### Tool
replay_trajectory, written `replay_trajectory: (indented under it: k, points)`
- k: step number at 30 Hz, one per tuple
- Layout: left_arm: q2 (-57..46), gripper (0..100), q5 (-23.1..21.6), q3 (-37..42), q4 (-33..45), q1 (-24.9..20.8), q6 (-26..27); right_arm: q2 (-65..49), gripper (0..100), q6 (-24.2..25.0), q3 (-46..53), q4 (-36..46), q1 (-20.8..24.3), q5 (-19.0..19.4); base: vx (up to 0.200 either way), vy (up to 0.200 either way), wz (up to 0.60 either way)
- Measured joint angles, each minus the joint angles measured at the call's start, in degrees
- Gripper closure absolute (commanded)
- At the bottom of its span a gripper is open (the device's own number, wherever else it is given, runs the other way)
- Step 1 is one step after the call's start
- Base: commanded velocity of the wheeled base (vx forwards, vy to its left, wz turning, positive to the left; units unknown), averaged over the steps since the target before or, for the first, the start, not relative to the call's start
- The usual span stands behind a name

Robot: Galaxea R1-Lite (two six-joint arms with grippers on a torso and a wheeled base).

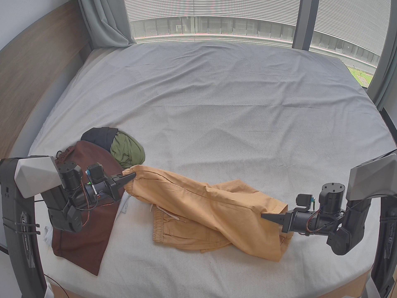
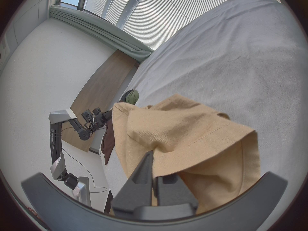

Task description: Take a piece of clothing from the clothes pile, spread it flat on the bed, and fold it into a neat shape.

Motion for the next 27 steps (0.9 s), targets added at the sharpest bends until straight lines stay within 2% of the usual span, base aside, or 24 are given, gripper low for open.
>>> replay_trajectory:
  k: [8,16,22,23,27]
  points:
    - [0.0,100,0.0,-0.1,0.0,0.0,0.0,-5.9,100,5.5,0.2,0.0,-2.8,0.3,0.0,0.0,0.0]
    - [0.0,100,0.0,-0.2,0.0,0.0,0.0,-8.6,100,5.8,1.4,0.0,-4.1,2.6,0.0,0.0,0.0]
    - [0.1,100,0.0,-0.2,0.0,0.0,0.1,-8.8,100,5.6,1.8,0.1,-3.7,2.9,0.0,0.0,0.0]
    - [0.1,100,0.0,-0.2,0.0,0.0,0.1,-8.8,0,5.6,1.8,0.1,-3.7,3.0,0.0,0.0,0.0]
    - [0.1,100,0.0,-0.2,0.0,0.0,0.1,-8.7,0,5.7,1.7,0.0,-3.1,3.1,0.0,0.0,0.0]
